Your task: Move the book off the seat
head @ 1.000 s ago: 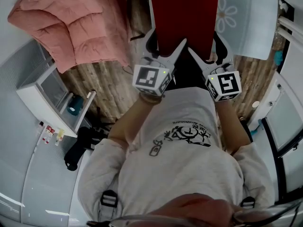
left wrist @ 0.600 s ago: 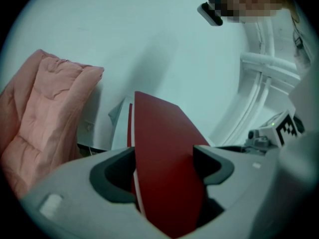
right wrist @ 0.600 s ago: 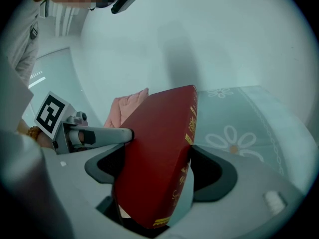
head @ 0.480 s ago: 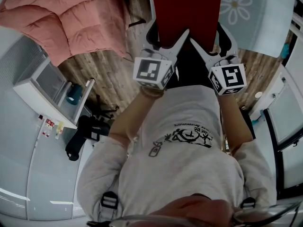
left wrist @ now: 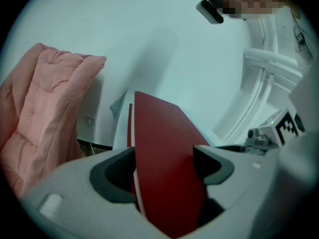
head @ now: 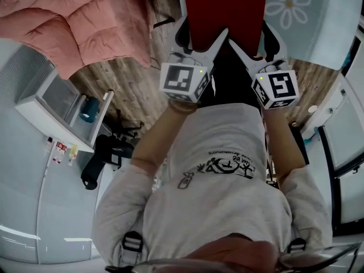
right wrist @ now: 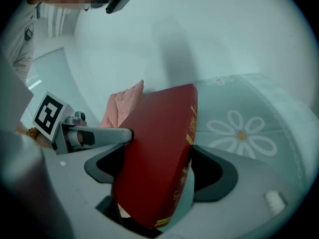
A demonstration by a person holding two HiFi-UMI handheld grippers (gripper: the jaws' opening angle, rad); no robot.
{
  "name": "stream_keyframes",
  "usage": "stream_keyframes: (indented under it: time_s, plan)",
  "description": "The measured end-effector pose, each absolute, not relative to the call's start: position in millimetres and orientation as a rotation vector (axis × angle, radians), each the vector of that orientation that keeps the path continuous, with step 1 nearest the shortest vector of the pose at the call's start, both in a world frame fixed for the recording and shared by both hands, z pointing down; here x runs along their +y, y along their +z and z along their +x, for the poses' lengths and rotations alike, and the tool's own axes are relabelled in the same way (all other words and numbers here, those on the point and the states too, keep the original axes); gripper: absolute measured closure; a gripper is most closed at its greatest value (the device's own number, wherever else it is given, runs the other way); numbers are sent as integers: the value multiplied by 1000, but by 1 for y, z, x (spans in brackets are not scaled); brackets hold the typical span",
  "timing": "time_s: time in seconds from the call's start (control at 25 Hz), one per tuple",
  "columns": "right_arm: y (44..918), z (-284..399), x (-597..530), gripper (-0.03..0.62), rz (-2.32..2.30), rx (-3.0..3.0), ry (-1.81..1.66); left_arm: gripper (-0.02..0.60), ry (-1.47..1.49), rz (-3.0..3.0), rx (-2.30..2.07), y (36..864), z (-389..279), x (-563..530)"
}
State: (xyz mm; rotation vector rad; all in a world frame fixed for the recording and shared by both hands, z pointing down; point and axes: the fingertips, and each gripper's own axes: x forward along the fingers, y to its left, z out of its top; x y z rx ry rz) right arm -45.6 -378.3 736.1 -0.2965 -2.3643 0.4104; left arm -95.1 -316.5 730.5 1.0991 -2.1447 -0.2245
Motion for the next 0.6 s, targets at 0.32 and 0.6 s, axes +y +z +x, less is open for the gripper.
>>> stream_keyframes:
  time_s: [0.32,0.6]
  plan:
    - [749,-52,-382,158,-299,-2332,423,227,-207,1104,-2121,741,-103,-321]
    - [754,-56,-383,157,-302,-2314,442,227,-216,1091,-2109,747,-107,-322]
